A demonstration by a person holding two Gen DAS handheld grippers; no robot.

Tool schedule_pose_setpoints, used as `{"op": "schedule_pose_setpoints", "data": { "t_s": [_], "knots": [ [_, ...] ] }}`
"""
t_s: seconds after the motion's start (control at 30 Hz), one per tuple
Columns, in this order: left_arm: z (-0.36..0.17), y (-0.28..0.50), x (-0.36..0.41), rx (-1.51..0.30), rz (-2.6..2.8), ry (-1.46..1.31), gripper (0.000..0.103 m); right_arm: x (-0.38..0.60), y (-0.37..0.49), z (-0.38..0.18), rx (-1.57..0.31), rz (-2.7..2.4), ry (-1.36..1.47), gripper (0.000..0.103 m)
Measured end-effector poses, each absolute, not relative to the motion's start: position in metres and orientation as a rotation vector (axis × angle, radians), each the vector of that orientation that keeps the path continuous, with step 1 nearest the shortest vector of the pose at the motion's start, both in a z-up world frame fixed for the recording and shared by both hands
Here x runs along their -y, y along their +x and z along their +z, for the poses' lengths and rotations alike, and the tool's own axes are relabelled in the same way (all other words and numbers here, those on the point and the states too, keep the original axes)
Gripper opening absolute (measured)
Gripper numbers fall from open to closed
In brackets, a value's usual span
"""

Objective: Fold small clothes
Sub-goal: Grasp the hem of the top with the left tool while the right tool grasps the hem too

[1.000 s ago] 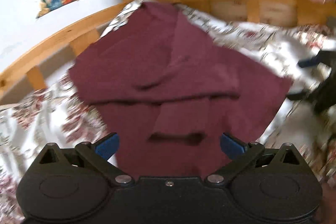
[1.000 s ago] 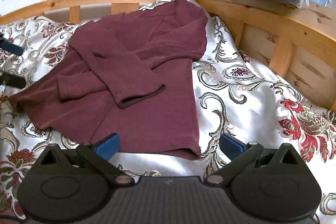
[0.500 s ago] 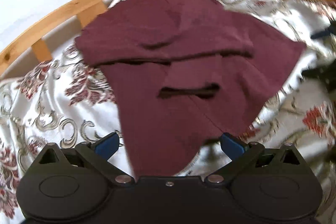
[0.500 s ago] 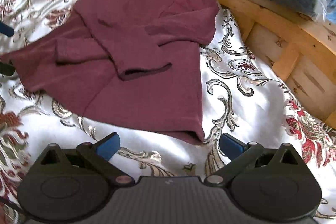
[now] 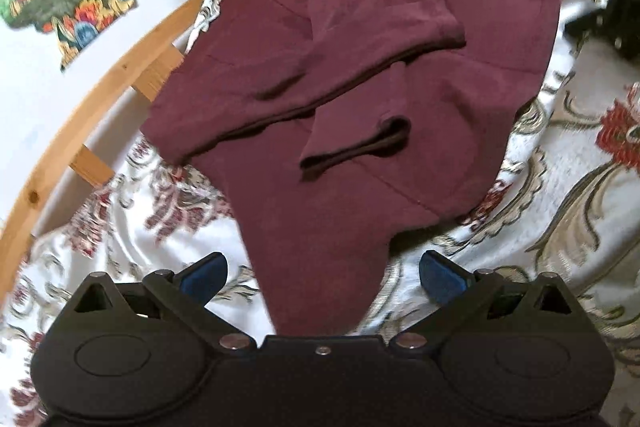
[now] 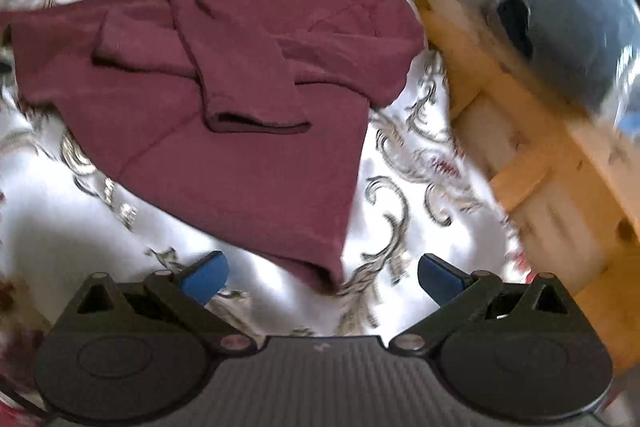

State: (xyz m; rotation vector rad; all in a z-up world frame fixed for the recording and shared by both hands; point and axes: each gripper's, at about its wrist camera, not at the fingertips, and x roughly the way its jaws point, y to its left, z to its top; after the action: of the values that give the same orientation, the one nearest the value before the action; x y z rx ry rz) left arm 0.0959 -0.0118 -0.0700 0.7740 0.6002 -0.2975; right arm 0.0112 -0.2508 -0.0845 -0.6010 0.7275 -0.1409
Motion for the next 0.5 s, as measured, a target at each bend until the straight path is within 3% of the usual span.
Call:
{"op": "schedule_pose_setpoints", "data": {
  "t_s": [0.2, 0.3, 0.4, 0.47, 0.5],
  "knots": [
    [-0.0731, 0.0962, 0.0123, -0.566, -0.232, 0.855, 0.102, 0.2516, 0.0185, -0.09, -0.688, -0.131, -0.697, 0.103],
    [-0.0726, 0.1008, 0.0106, -0.578, -0.208, 0.855, 0.094, 0.2526, 0.0206, -0.0924, -0.659, -0.126, -0.733, 0.103],
    [-0.0709, 0.1037, 0.0074, -0.583, -0.195, 0.847, 0.078, 0.252, 0.0201, -0.0943, -0.62, -0.123, -0.787, 0.102],
    [-0.0706, 0.1024, 0.0068, -0.571, -0.18, 0.862, 0.056, 0.251, 0.019, -0.0951, -0.613, -0.105, -0.803, 0.092],
    [-0.0708, 0.1022, 0.0068, -0.566, -0.171, 0.872, 0.051, 0.2513, 0.0197, -0.095, -0.618, -0.091, -0.801, 0.087]
  ]
}}
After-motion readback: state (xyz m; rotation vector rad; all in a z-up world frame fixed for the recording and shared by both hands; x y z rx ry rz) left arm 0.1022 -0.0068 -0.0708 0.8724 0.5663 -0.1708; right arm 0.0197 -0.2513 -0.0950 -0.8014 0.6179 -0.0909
